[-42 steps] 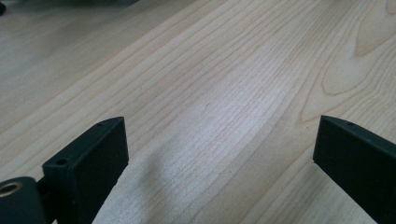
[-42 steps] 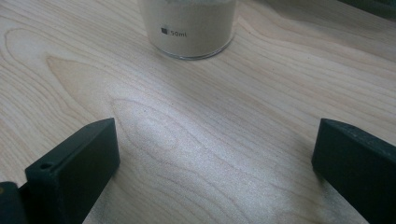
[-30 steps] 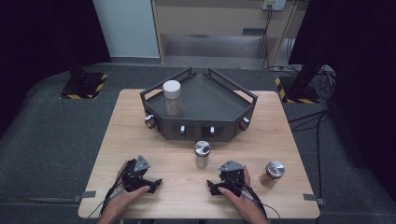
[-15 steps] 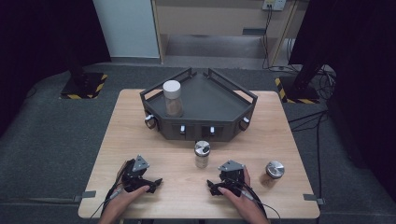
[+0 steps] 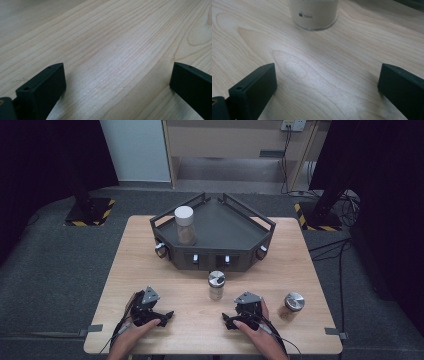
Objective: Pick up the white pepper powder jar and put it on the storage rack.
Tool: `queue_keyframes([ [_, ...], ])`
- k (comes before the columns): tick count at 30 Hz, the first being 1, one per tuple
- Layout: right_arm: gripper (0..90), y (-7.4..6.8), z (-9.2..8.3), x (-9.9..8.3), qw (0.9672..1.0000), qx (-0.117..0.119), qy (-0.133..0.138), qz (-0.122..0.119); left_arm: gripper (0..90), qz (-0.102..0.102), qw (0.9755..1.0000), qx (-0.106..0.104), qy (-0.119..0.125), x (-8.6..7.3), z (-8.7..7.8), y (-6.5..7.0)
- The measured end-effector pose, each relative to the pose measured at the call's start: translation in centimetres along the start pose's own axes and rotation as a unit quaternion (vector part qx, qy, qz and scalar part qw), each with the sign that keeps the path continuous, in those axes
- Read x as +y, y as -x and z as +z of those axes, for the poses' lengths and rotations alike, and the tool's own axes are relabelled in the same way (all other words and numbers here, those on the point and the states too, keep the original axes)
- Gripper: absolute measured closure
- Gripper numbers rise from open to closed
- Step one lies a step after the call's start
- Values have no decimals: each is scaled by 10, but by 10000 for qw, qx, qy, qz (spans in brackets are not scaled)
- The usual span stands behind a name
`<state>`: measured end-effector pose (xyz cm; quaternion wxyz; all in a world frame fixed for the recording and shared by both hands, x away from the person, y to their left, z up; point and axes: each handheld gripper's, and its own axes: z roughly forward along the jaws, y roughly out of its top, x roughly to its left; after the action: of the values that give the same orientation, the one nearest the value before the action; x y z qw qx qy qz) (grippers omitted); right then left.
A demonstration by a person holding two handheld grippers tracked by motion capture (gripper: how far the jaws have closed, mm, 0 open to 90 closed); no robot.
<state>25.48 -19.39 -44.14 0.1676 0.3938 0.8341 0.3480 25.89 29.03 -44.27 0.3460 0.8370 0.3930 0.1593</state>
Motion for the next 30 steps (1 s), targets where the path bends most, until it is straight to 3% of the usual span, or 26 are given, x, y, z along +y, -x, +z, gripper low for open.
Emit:
queue_keyframes([
  [6,43,-3,-15,12,9998,-32,-59,-191,0,14,10000,-10,-2,0,0,-1],
  [12,43,-3,-30,26,9998,75,0,-158,0,13,10000,-9,-4,0,0,-1],
  [18,41,-7,-41,39,9996,87,7,-273,0,14,10000,-6,-4,0,0,-1],
  [30,47,-5,-37,57,9996,136,46,-232,0,13,10000,-6,-3,0,0,-1],
])
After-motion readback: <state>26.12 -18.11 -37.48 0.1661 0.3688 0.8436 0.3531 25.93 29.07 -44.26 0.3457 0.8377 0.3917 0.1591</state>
